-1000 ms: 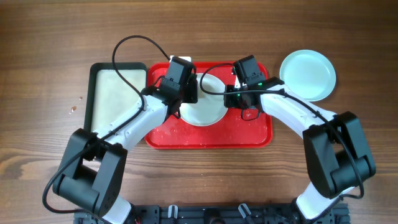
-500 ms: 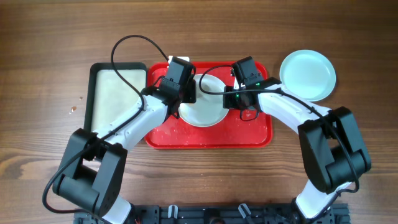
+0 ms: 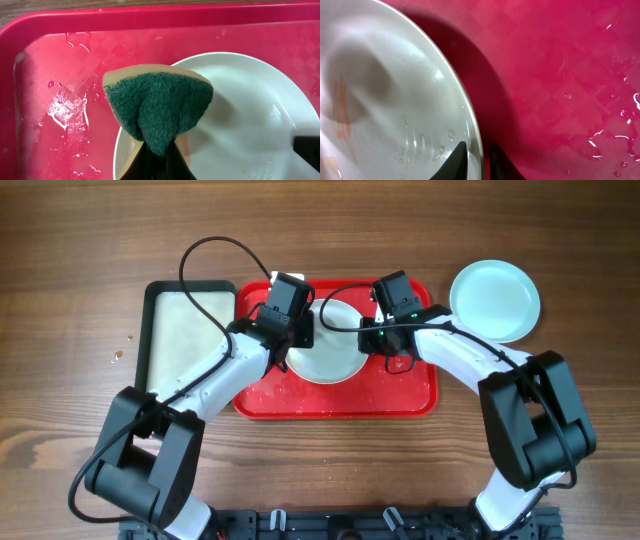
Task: Clean dirty plates on tray and stack at the side
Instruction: 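Scrub the tilted white plate with the sponge in left gripper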
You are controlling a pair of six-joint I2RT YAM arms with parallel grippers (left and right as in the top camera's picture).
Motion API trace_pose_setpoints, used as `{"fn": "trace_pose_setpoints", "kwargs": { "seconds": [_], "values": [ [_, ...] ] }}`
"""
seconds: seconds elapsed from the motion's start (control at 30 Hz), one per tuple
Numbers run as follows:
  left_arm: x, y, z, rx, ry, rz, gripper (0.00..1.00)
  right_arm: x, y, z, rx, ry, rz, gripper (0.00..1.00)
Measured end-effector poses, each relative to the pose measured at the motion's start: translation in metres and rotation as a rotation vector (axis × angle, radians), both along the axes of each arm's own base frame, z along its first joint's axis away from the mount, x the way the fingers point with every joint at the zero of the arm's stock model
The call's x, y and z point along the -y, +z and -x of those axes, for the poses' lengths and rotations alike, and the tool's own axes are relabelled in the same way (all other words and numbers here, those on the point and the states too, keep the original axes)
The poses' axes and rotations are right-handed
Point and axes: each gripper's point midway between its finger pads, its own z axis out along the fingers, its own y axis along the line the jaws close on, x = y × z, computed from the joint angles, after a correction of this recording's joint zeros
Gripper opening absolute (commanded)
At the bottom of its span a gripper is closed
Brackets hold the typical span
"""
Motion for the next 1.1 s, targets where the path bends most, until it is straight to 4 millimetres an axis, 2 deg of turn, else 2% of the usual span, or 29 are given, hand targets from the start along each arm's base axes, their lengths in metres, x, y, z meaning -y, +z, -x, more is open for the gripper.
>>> {"fn": "trace_pose_setpoints", "kwargs": {
  "seconds": [0.43, 0.6, 0.83, 1.1],
  "values": [
    [0.000, 0.000, 0.001, -0.003, 0.000, -0.002, 0.04, 0.003, 0.000, 0.005, -0.021, 0.006, 0.016, 0.17],
    [-0.001, -0.001, 0.001, -0.006, 0.000, -0.003, 0.04, 0.003, 0.007, 0.004, -0.005, 0.012, 0.015, 0.17],
    [-0.001, -0.001, 0.001, -0.006, 0.000, -0.004, 0.04, 0.003, 0.012, 0.003, 0.008, 0.019, 0.013, 0.10],
    [-0.001, -0.001, 0.001, -0.006, 0.000, -0.003, 0.04, 0.004, 0.011, 0.006, -0.006, 0.022, 0.020, 0.11]
  ]
}}
